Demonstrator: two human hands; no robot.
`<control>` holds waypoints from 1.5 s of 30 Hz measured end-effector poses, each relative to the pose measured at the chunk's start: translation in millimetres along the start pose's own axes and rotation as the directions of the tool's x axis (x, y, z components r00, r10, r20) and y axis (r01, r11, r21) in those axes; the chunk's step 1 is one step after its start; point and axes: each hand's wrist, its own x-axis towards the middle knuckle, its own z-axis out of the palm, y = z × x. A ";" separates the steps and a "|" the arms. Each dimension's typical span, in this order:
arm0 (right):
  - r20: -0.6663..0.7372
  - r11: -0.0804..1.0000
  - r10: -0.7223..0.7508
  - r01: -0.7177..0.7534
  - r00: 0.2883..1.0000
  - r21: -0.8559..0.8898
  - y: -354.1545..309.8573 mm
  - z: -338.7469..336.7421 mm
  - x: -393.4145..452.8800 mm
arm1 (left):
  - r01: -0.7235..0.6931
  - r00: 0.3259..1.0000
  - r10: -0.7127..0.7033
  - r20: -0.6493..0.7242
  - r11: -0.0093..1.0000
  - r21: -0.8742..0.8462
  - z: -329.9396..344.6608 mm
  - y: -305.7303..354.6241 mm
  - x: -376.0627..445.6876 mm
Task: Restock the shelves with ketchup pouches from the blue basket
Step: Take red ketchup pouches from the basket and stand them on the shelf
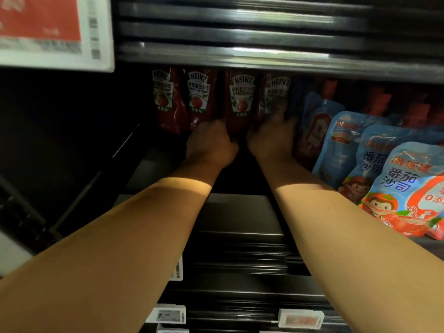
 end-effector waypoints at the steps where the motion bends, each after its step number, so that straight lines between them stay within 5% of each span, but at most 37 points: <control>1: 0.009 1.000 0.000 0.000 1.000 0.007 0.5 1.1 0.9 | 0.012 1.000 -0.012 0.006 1.000 -0.004 -0.1 -0.3 1.2; 3: 0.047 0.999 0.029 -0.029 0.998 0.015 1.2 3.7 2.8 | 0.021 1.000 -0.023 -0.014 0.996 -0.087 -2.4 -1.7 2.2; 5: 0.097 0.998 0.063 -0.065 0.993 0.023 0.8 4.8 4.0 | 0.080 0.975 -0.117 -0.190 0.978 -0.191 -8.2 -10.4 3.4; 7: 0.133 0.997 0.074 -0.075 0.988 0.005 -0.6 5.0 3.9 | 0.218 0.856 -0.336 -0.393 0.924 -0.314 -18.3 -27.5 6.2; 10: 0.148 0.996 0.082 -0.077 0.986 -0.042 -1.3 4.8 3.3 | 0.404 0.775 -0.574 -0.265 0.772 -0.491 -26.1 -42.0 14.2; 14: 0.134 0.995 0.098 -0.095 0.986 -0.026 -3.1 7.9 5.7 | 0.436 0.828 -0.519 -0.210 0.834 -0.339 -19.3 -35.1 25.3; 32: 0.097 0.989 0.098 -0.108 0.990 0.098 3.1 14.9 11.7 | 0.437 0.773 -0.563 -0.291 0.806 -0.400 -2.2 -43.5 39.0; 45: 0.121 0.985 0.110 -0.124 0.987 0.118 0.6 14.4 14.2 | 0.427 0.799 -0.540 -0.266 0.820 -0.381 -2.7 -45.9 40.2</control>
